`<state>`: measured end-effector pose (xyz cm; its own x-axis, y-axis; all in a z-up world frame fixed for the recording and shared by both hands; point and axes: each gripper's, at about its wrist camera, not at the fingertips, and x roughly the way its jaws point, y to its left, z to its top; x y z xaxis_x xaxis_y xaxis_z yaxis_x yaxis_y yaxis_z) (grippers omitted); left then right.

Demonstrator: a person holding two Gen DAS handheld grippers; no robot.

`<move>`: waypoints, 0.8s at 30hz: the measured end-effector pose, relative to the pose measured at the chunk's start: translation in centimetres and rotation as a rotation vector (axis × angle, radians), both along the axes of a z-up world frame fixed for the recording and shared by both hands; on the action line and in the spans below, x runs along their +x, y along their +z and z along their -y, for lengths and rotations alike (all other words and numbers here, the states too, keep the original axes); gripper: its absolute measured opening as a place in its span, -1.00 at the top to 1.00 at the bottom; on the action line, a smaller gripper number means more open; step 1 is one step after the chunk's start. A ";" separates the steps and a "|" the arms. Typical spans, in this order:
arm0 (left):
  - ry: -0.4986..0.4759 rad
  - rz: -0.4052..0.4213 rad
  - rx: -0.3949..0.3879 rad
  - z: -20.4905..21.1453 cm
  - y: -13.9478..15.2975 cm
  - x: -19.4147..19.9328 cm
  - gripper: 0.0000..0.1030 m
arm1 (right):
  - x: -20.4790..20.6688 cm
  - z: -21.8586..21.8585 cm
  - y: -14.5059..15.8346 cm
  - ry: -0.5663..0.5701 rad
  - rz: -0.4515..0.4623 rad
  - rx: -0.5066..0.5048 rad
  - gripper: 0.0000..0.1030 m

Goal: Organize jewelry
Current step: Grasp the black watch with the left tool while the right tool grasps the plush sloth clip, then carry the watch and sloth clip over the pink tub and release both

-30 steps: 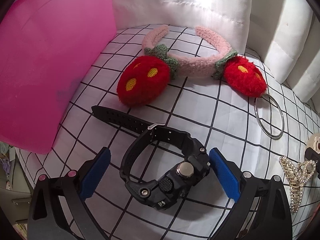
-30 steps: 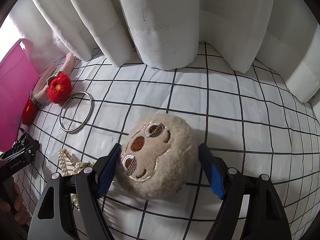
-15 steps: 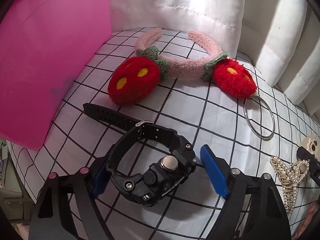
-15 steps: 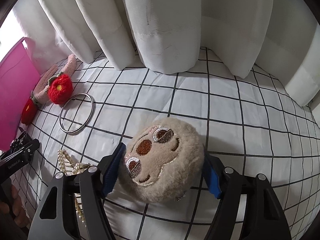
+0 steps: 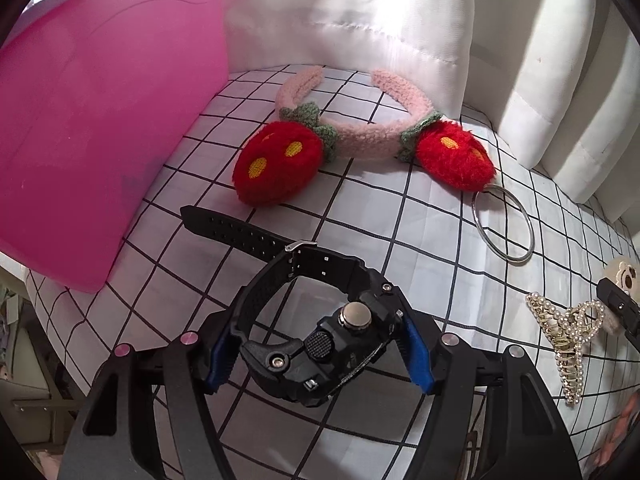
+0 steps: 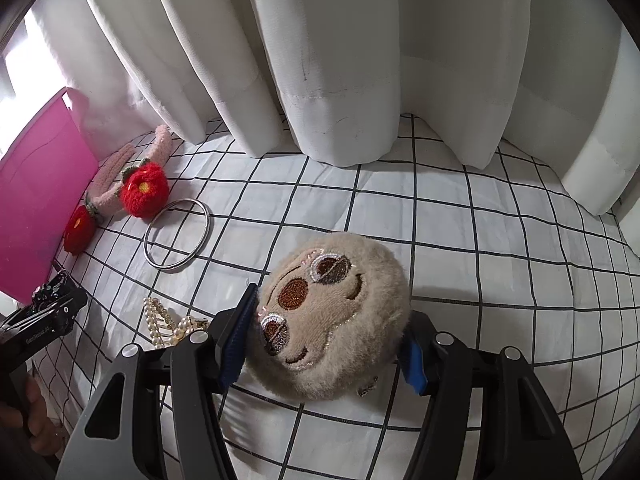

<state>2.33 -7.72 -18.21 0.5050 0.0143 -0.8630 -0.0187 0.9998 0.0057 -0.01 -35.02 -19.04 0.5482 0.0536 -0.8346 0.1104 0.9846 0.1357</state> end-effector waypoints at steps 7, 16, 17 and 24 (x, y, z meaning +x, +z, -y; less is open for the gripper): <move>-0.043 0.042 -0.001 0.3 2.6 -1.1 -0.27 | -1.0 -0.1 1.7 0.003 0.014 0.001 -0.16; -0.097 0.079 -0.019 0.1 6.3 -2.2 -0.27 | -2.0 -1.5 5.4 0.013 0.054 -0.003 -0.16; -0.105 0.088 -0.018 0.1 6.9 -2.3 -0.27 | -2.1 -1.7 6.0 0.015 0.062 -0.001 -0.16; -0.141 0.176 -0.034 -0.8 12.1 -2.9 -0.27 | -2.5 -3.8 10.5 0.040 0.129 -0.006 -0.16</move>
